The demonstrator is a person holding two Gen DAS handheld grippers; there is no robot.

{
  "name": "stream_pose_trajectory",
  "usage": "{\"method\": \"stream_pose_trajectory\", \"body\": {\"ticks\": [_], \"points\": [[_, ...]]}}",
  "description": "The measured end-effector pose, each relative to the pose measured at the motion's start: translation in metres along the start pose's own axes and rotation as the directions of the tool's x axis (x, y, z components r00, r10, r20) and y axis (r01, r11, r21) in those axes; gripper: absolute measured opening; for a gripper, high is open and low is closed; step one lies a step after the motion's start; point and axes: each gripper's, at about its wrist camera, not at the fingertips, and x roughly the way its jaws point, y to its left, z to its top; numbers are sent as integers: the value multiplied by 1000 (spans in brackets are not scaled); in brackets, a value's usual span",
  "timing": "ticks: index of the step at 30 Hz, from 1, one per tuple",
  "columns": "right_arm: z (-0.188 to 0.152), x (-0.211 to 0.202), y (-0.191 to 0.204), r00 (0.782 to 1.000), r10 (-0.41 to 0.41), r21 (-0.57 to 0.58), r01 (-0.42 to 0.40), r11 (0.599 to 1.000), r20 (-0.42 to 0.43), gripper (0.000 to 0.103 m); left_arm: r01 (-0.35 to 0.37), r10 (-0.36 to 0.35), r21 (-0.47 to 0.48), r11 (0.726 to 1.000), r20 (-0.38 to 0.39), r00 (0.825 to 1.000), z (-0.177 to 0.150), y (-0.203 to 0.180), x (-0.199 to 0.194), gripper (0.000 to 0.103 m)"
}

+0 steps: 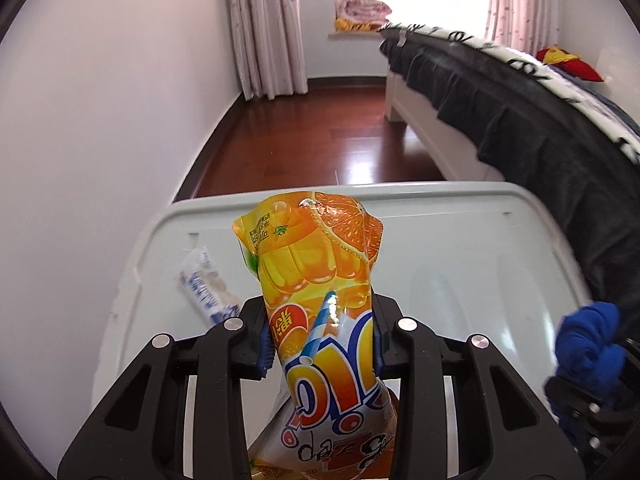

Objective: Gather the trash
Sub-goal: 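Grasp the orange juice pouch with the left gripper while the right holds the cloth, then carry the pouch and cloth over the orange bin and open both grippers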

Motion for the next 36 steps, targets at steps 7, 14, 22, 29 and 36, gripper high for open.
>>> {"method": "stream_pose_trajectory", "body": {"ticks": [7,14,22,29,36], "points": [[-34,-56,21,999,31,-20,-31,999,8,47,48,-49,9,999,54,997,-27,-5,-85,34],[-80,-110,48,999,46,-80,-45,996,14,47,113,-115,27,993,87,990,-84,-10,-164,34],[-133,-131,77,995,73,-152,-83,985,-68,47,142,-140,65,988,-30,990,-168,-11,-185,34],[-152,-117,74,985,95,-139,-115,984,-143,47,162,-150,64,985,-161,975,-227,-7,-169,34],[-159,-90,66,963,126,-81,-149,986,-237,47,177,-165,30,984,-236,958,-242,-3,-148,34]]}}
